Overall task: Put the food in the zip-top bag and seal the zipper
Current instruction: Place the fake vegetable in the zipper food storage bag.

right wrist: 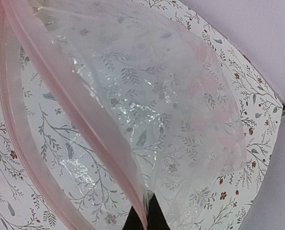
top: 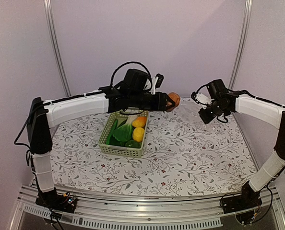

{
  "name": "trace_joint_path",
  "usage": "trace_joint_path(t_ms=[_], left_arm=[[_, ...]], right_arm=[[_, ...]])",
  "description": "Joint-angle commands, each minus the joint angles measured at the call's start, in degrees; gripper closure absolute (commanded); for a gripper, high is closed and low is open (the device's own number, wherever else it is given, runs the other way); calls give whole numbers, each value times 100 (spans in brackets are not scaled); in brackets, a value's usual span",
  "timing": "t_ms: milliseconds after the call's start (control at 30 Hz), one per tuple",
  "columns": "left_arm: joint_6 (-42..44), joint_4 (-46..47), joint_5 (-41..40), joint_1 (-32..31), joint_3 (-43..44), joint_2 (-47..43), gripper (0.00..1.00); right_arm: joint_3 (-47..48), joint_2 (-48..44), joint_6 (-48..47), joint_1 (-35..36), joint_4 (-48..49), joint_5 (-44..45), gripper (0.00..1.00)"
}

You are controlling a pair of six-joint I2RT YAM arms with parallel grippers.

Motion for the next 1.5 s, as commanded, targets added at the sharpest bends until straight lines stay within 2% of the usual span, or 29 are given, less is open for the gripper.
trace_joint_path(t_ms=[0,200,567,633,767,833,967,1167,1267,1367,1467], left_arm=[[-555,695,809,-263,572,744,75],[-857,841,1033,-327,1094,1510,77],[-1433,283,653,-250,1777,2298,80],[-1775,239,561,-188,1783,2366,73],[-2571,139,530,-11,1895,2542,66],[-2689,109,521,23,2013,2612,56],[-2519,373,646,25,2215,2638,42],[-1858,714,774,6,2285,2425,15],[-1613,968,981,1,2121,2271,14],[-1417,1789,1389,-30,1653,1906,15],[-891,2288,1431,-122,1102,1329,16]], right_arm=[[240,143,178,139,-213,-357,100],[437,134,349,143,-410,-742,100],[465,-107,420,144,-546,-980,100],[469,-132,427,160,-576,-1040,100],[546,-136,469,189,-611,-987,100],[599,-135,480,189,-624,-894,100],[591,-136,486,189,-623,-922,100],[593,-62,548,140,-599,-857,100],[630,-14,600,42,-592,-858,100],[706,14,624,-129,-625,-923,100],[930,2,630,-566,-769,-1710,100]])
